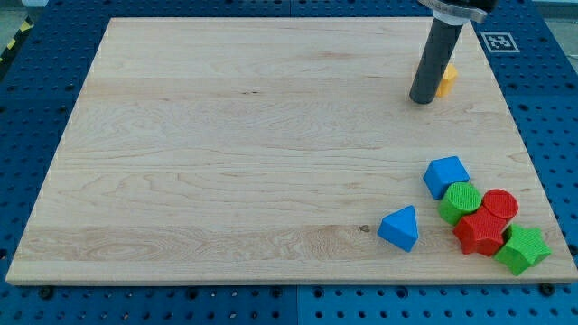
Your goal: Push the yellow hexagon and the yellow heart to the center right
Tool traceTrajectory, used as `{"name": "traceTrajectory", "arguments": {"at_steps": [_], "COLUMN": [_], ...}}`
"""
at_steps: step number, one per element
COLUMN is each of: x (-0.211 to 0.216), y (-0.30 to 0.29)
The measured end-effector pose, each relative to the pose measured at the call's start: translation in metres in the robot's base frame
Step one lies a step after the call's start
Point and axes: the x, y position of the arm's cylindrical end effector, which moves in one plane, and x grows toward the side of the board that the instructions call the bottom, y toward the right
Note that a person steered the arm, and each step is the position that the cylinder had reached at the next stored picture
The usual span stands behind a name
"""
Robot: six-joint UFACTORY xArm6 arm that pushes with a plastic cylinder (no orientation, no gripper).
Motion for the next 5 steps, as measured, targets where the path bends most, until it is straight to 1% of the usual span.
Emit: {"name": "traceTrajectory", "arguments": {"at_steps": [2,3,4,5], "x": [-0.031,-0.031,-0.031,-0.032], "y": [-0.001,0.021,0.029,0.003]}}
